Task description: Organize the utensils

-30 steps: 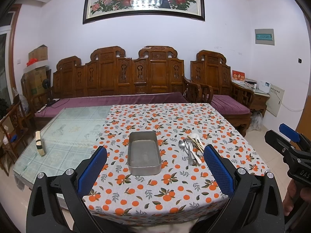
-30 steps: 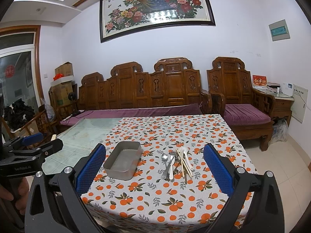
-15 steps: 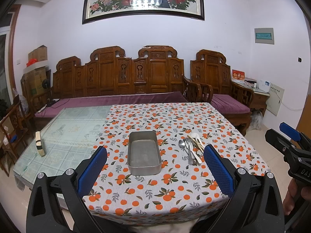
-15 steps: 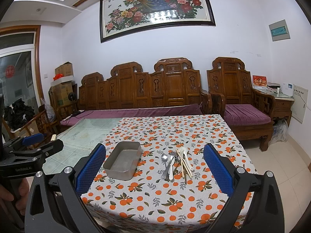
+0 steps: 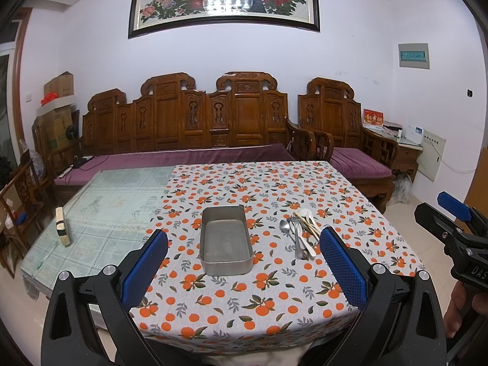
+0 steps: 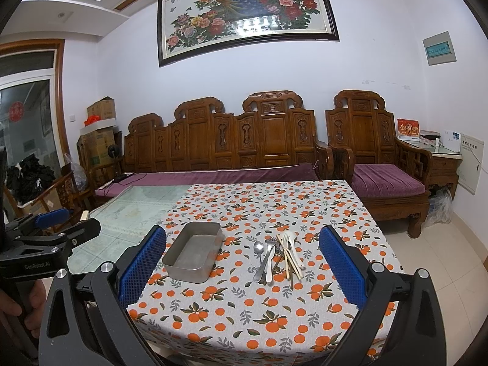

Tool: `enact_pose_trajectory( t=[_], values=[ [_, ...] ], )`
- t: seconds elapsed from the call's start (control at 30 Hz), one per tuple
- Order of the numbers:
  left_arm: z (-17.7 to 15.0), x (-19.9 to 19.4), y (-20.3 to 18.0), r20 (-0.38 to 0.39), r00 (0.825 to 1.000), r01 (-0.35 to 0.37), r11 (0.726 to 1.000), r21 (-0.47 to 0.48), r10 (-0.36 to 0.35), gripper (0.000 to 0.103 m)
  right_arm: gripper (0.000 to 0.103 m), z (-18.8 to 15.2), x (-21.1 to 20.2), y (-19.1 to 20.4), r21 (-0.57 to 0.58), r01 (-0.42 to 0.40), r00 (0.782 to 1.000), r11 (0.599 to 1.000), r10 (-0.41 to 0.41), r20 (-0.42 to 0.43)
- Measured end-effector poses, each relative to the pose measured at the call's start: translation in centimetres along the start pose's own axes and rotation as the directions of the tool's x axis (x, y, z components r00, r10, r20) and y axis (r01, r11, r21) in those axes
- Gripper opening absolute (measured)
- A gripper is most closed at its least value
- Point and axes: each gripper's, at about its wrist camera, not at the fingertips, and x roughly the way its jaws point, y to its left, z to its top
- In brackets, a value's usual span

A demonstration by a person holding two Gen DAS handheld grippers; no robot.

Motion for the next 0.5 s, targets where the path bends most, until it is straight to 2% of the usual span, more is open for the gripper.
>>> enact_pose_trajectory(
  t=[0.5],
  values=[
    [-0.04, -0.31, 0.05, 0.004, 1.0, 0.018, 1.0, 0.012, -0.018, 0.096, 0.101, -0.03, 0.0, 0.0, 0.001, 0.0, 1.0, 1.0, 0.0, -0.003]
  ],
)
